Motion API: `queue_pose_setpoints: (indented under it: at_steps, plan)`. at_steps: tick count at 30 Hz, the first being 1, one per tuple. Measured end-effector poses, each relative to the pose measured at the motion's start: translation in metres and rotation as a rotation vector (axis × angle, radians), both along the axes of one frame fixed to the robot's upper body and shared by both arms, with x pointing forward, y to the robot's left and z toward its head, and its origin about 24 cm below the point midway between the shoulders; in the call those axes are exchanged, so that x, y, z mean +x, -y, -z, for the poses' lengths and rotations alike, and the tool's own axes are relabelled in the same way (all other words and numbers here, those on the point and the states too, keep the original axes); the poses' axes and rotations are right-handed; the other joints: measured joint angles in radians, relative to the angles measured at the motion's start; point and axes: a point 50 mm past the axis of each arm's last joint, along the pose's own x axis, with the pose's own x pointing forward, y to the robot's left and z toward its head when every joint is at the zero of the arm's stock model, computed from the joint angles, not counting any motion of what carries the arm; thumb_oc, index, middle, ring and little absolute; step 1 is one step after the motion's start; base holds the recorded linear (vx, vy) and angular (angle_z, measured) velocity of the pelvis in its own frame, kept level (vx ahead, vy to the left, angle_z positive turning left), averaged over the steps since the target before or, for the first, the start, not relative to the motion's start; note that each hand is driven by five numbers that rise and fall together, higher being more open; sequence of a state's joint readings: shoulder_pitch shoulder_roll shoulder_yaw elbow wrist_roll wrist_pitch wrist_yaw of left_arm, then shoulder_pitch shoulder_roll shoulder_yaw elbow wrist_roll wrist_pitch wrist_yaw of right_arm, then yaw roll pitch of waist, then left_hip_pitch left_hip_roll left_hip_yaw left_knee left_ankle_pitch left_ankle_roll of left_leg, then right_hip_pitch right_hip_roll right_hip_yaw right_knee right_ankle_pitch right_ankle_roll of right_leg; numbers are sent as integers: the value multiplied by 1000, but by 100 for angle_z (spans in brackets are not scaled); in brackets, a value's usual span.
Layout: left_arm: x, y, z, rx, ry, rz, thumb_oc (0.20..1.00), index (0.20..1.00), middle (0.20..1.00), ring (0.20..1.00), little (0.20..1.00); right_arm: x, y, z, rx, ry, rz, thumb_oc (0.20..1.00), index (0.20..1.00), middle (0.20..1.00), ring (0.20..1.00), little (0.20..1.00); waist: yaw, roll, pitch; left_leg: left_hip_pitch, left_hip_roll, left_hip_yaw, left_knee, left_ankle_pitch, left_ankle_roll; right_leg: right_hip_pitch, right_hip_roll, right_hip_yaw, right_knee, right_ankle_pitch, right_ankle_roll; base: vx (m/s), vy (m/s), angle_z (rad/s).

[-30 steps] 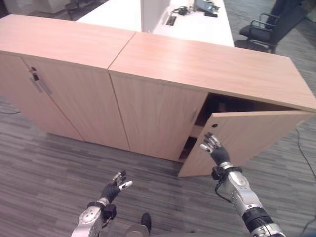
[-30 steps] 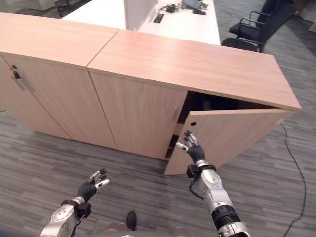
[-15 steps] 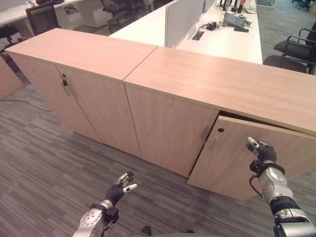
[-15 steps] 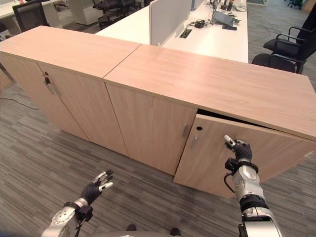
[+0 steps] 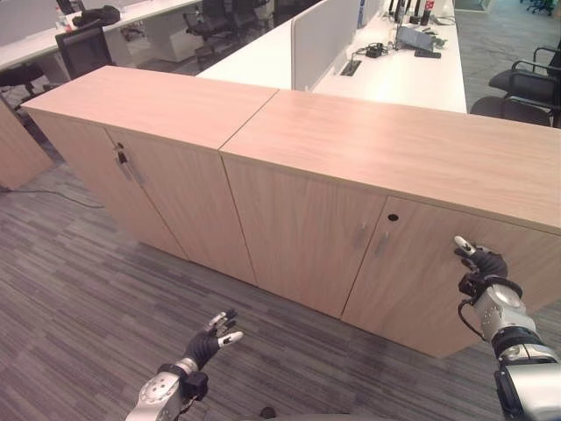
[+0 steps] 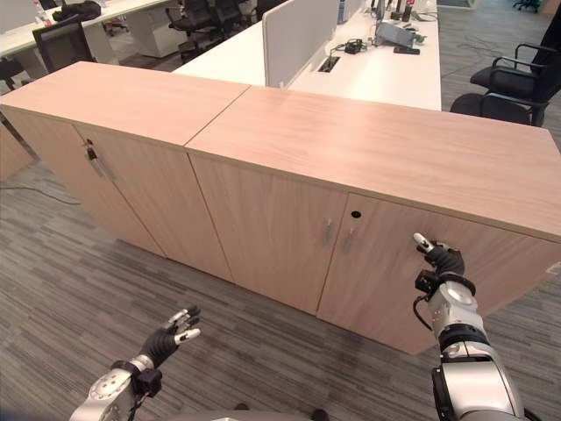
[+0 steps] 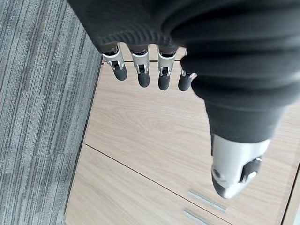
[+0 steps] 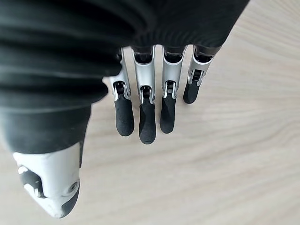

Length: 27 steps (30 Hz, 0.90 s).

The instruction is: Put the empty folder in the office cabinet

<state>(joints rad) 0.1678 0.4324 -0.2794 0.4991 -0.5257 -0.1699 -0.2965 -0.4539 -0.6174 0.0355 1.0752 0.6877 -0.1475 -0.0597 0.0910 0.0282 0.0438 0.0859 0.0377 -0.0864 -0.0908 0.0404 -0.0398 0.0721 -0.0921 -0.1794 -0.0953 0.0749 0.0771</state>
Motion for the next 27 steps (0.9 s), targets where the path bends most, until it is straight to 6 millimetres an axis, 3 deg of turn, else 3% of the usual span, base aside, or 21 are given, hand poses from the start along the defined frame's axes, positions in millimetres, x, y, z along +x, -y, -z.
queue_pose_setpoints:
  at_steps: [3, 5, 6, 7, 11, 13, 17, 21, 27]
  plan:
    - [-2, 5, 2, -5, -10, 15, 1000, 1000, 1000, 1000, 1000, 4, -3, -1, 9, -4, -9, 1000, 1000, 1000, 1000, 1000, 0, 7, -3, 0, 0, 17, -4, -1, 0, -6, -1, 8, 0, -4, 4, 0, 37, -10]
    - [-3, 7, 3, -10, -15, 16, 1000, 1000, 1000, 1000, 1000, 4, -16, 5, 26, 22, -52, 1000, 1000, 1000, 1000, 1000, -3, 8, -4, -1, 2, 27, -9, -1, 0, -12, 1, 23, 0, -4, 5, 3, 33, -16]
    - [-4, 12, 5, -33, -16, -4, 1000, 1000, 1000, 1000, 1000, -4, -44, 17, 75, 72, -143, 1000, 1000, 1000, 1000, 1000, -19, 9, -4, -3, 2, 33, -9, -1, 0, -18, 3, 30, 0, -3, 4, -2, 25, -12]
    - [-5, 15, 6, -47, -16, -20, 1000, 1000, 1000, 1000, 1000, -12, -61, 25, 113, 88, -182, 1000, 1000, 1000, 1000, 1000, -31, 10, -5, -3, 2, 34, -9, -1, 0, -18, 3, 31, 0, -3, 4, -5, 22, -9]
    - [-8, 20, 9, -93, -12, -107, 1000, 1000, 1000, 1000, 1000, -65, -108, 55, 253, 91, -268, 1000, 1000, 1000, 1000, 1000, -60, 12, -5, 1, 3, 50, -9, -9, 5, -19, 2, 36, 0, -1, -1, -15, 7, -12]
    - [-7, 21, 9, -96, -9, -112, 1000, 1000, 1000, 1000, 1000, -84, -112, 69, 286, 46, -247, 1000, 1000, 1000, 1000, 1000, -88, 7, -4, 9, 1, 59, -4, -12, 3, -23, 3, 58, 1, 2, 1, -28, 8, -17]
    - [-8, 12, 8, -90, 1, -184, 1000, 1000, 1000, 1000, 1000, -117, -121, 76, 259, -2, -327, 1000, 1000, 1000, 1000, 1000, -121, -8, -8, 18, 5, 114, -10, -21, 6, -43, 6, 98, 0, -3, 4, -42, 17, -38]
    - [-13, 12, 10, -47, -15, -176, 1000, 1000, 1000, 1000, 1000, -127, -145, 96, 268, -120, -456, 1000, 1000, 1000, 1000, 1000, -141, -22, -5, 28, 10, 195, -9, -32, 9, -70, 8, 143, 0, 15, 12, -50, 24, -63]
    - [-13, 11, 12, -6, -22, -170, 1000, 1000, 1000, 1000, 1000, -139, -144, 112, 258, -235, -471, 1000, 1000, 1000, 1000, 1000, -162, -31, -9, 46, 13, 232, -9, -38, 9, -70, 12, 167, 0, 25, 14, -16, 11, -20]
